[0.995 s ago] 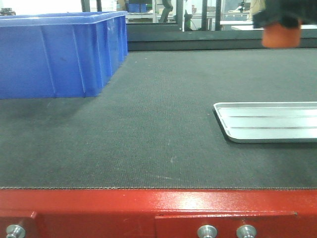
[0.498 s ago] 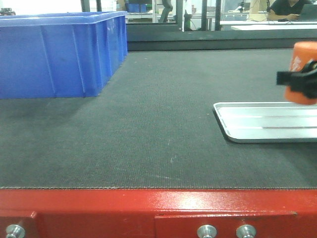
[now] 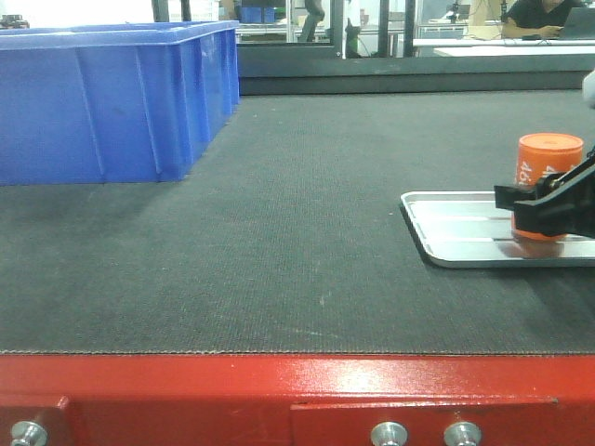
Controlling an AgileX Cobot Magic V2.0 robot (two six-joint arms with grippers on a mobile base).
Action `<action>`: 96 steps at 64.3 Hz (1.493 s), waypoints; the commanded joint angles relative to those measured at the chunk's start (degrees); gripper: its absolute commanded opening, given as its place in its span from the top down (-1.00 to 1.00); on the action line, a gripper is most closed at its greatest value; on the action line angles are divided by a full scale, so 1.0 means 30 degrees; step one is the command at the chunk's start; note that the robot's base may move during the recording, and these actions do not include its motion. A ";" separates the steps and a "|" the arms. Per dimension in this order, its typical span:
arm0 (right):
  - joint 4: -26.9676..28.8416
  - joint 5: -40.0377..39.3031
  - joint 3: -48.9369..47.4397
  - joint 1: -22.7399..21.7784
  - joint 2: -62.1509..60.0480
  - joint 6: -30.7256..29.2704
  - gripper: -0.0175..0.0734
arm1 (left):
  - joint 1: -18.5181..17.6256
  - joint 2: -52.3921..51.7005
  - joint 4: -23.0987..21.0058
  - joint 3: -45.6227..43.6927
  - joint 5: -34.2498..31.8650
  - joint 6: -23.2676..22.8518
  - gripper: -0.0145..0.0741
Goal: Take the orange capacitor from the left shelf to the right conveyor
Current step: 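Lower the held cylinder with the right gripper onto the metal tray, then open the right gripper and lift it off the cylinder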
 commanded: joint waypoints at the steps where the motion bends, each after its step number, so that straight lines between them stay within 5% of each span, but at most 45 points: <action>1: -0.0167 -0.1816 -0.0547 -0.0326 -0.0251 -0.0324 0.45 | -0.0009 -0.0185 -0.0066 -0.0097 -0.1597 -0.0032 0.96; 16: -0.0192 -0.1817 -0.0568 -0.0326 0.0012 -0.0324 0.34 | -0.0009 -0.0185 -0.0066 -0.0097 -0.1597 -0.0032 0.96; 32: -0.0215 -0.1733 -0.0568 -0.0326 -0.0630 -0.0307 -0.80 | -0.0009 -0.0185 -0.0066 -0.0097 -0.1597 -0.0032 0.96; 55: -0.0231 -0.0346 0.0113 -0.0326 -0.3770 0.0428 -0.78 | -0.0009 -0.0185 -0.0066 -0.0097 -0.1597 -0.0032 0.96; 65: -0.1071 0.3134 0.0600 -0.0286 -0.7346 0.2644 -0.76 | -0.0009 -0.0185 -0.0066 -0.0097 -0.1597 -0.0032 0.96; 72: -0.2086 0.6172 0.0553 -0.0286 -1.0604 0.4847 -0.52 | -0.0009 -0.0185 -0.0066 -0.0097 -0.1597 -0.0032 0.96; 87: -0.3516 1.2233 0.0535 -0.0286 -1.6732 0.6958 0.41 | -0.0009 -0.0185 -0.0066 -0.0097 -0.1597 -0.0032 0.96; 96: -0.3568 1.6099 0.0535 -0.0286 -1.9444 0.6958 0.48 | -0.0009 -0.0185 -0.0066 -0.0097 -0.1597 -0.0032 0.96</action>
